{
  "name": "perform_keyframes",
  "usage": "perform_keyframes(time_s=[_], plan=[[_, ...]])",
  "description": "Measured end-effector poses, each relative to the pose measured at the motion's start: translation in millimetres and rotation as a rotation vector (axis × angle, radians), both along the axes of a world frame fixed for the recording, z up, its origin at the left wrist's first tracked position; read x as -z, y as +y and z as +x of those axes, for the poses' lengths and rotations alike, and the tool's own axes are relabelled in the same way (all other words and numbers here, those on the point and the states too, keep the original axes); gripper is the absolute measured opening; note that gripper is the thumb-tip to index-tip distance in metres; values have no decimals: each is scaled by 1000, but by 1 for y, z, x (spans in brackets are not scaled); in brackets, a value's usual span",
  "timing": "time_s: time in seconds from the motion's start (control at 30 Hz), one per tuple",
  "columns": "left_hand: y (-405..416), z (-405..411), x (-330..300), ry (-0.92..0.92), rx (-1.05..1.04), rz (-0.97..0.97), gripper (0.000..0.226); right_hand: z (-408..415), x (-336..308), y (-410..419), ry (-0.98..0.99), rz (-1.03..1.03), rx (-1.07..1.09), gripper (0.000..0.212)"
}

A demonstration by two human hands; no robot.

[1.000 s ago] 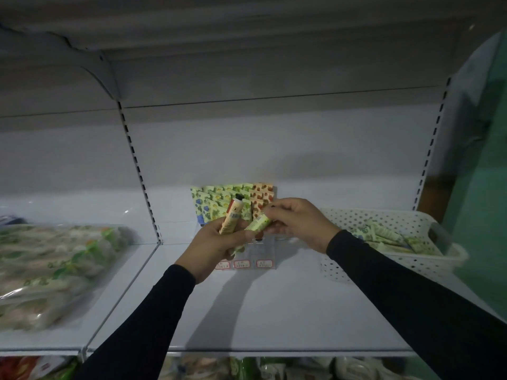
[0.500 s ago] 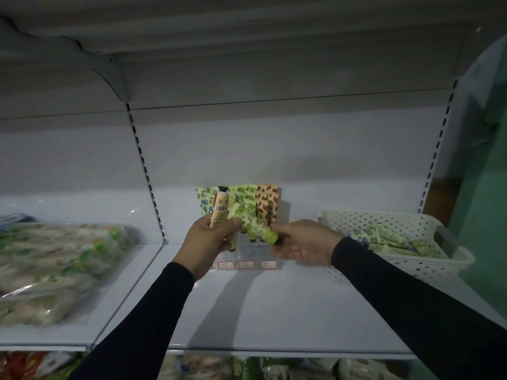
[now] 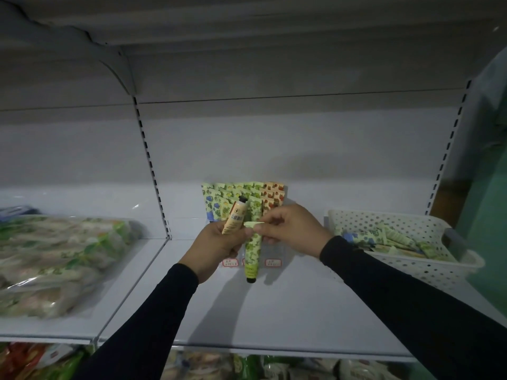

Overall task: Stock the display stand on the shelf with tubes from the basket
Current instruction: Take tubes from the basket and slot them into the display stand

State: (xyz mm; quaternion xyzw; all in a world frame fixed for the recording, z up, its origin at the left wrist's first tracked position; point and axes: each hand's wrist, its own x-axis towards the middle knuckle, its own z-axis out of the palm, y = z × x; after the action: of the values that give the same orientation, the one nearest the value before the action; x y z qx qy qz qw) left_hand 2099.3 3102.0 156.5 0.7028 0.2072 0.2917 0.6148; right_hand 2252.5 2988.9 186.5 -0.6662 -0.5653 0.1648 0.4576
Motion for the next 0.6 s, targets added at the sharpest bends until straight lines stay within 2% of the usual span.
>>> perform_keyframes(time_s=[0.07,0.2,0.33,0.47,0.6], plan=[[3,-2,1,-8,-47,15,23,1,0,1,-18,11,13,12],[18,-13,11,-56,-280,38,22,6,-5,5,24,65,127,10],[35,-25,30,9,-447,95,24,13,-16,12,-8,80,200,9],[41,-27,46,85,-567,169,29,11,-28,22,-104,81,251,9],[52,-25,53,106,-597,174,34,8,-39,36,-147,87,288,14]])
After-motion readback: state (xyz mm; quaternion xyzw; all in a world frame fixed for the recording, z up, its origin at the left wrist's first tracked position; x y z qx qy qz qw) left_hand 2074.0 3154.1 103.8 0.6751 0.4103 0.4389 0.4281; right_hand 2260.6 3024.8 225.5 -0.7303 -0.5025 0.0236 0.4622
